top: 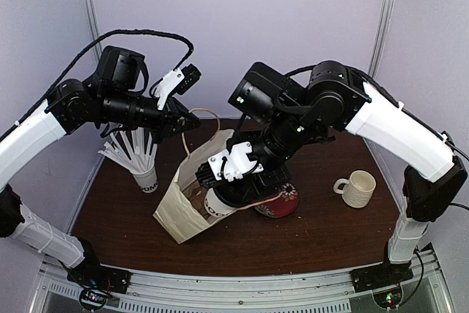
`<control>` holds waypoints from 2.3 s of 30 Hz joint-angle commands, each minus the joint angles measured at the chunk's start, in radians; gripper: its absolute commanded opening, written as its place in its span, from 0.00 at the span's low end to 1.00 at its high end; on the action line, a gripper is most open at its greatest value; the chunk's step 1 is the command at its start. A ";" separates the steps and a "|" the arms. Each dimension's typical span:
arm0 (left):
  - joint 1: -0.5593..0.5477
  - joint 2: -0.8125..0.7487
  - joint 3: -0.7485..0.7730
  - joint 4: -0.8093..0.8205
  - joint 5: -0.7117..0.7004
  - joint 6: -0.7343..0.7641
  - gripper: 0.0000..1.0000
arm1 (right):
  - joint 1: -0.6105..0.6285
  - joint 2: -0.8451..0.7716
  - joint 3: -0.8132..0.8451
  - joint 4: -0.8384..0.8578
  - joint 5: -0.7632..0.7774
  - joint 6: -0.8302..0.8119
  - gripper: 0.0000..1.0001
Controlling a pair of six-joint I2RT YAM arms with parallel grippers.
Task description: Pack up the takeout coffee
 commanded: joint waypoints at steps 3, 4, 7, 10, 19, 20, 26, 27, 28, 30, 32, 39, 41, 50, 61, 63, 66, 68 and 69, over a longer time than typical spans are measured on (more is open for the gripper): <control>-0.003 -0.005 0.019 0.078 -0.007 0.006 0.00 | 0.065 0.064 0.082 0.007 -0.078 0.039 0.62; -0.003 -0.005 0.015 0.074 -0.004 0.006 0.00 | 0.072 0.077 0.096 0.008 -0.081 0.041 0.62; -0.004 -0.001 0.000 0.045 -0.004 0.008 0.00 | 0.092 0.119 0.138 0.015 -0.082 0.050 0.62; -0.003 -0.011 -0.031 0.025 -0.027 0.006 0.00 | 0.112 0.168 0.186 0.026 -0.092 0.059 0.62; -0.005 -0.117 -0.087 0.020 -0.120 -0.033 0.53 | 0.134 0.293 0.383 0.127 -0.050 0.101 0.63; -0.005 -0.128 -0.089 0.020 -0.127 -0.033 0.56 | 0.135 0.308 0.410 0.127 -0.035 0.099 0.63; -0.004 -0.189 -0.106 0.025 -0.130 -0.044 0.63 | 0.136 0.293 0.321 0.120 0.035 0.080 0.63; -0.005 -0.202 -0.114 0.030 -0.121 -0.044 0.64 | 0.135 0.273 0.284 0.123 0.046 0.078 0.63; -0.005 -0.215 -0.123 0.037 -0.115 -0.044 0.65 | 0.136 0.253 0.245 0.128 0.054 0.075 0.63; -0.005 -0.242 -0.152 0.055 -0.083 -0.044 0.70 | 0.136 0.219 0.184 0.125 0.079 0.066 0.62; -0.005 -0.262 -0.165 0.064 -0.082 -0.045 0.72 | 0.135 0.194 0.142 0.109 0.106 0.059 0.62; -0.004 -0.285 -0.230 0.121 -0.243 -0.014 0.78 | 0.138 0.119 -0.019 0.108 0.200 0.028 0.62; -0.004 -0.273 -0.250 0.146 -0.302 0.000 0.79 | 0.143 0.091 -0.088 0.127 0.244 0.018 0.61; 0.044 -0.183 -0.311 0.292 -0.384 0.025 0.83 | 0.214 0.051 -0.302 0.201 0.407 -0.036 0.58; 0.073 -0.151 -0.355 0.357 -0.358 0.016 0.83 | 0.249 0.019 -0.415 0.295 0.467 0.028 0.58; 0.074 -0.148 -0.366 0.365 -0.345 0.007 0.83 | 0.250 0.019 -0.442 0.335 0.516 0.031 0.58; 0.074 -0.146 -0.378 0.368 -0.328 -0.008 0.83 | 0.250 0.016 -0.485 0.395 0.588 0.021 0.58; 0.074 -0.148 -0.388 0.372 -0.315 -0.013 0.83 | 0.249 0.006 -0.508 0.422 0.613 0.023 0.58; 0.074 -0.148 -0.395 0.374 -0.310 -0.014 0.83 | 0.248 0.002 -0.518 0.430 0.618 0.026 0.58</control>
